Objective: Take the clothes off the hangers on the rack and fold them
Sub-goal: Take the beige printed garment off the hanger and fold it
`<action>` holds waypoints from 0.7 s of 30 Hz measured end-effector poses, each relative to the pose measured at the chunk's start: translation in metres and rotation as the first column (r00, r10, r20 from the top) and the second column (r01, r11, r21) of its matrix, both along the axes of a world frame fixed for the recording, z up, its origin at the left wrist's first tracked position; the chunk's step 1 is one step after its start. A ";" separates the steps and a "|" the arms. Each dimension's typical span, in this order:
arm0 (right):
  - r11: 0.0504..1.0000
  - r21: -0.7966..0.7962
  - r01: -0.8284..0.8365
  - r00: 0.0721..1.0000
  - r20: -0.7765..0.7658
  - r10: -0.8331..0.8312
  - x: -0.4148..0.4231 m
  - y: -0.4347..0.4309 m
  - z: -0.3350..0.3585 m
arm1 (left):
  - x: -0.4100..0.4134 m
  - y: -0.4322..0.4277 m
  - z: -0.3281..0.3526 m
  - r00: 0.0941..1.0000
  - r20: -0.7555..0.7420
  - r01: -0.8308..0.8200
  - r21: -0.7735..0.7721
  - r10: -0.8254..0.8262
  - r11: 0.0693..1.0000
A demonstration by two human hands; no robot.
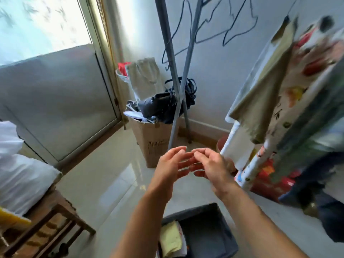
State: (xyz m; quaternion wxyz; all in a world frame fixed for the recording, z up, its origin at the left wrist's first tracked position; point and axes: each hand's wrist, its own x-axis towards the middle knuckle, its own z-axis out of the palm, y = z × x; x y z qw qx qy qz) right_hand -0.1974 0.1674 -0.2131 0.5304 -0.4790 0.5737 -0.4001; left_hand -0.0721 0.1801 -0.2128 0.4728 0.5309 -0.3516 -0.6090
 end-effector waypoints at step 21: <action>0.695 -0.633 0.340 0.888 -0.027 -0.460 -0.098 -0.059 0.208 | -0.039 0.004 0.133 0.993 -0.030 0.103 -0.297 -0.117 0.949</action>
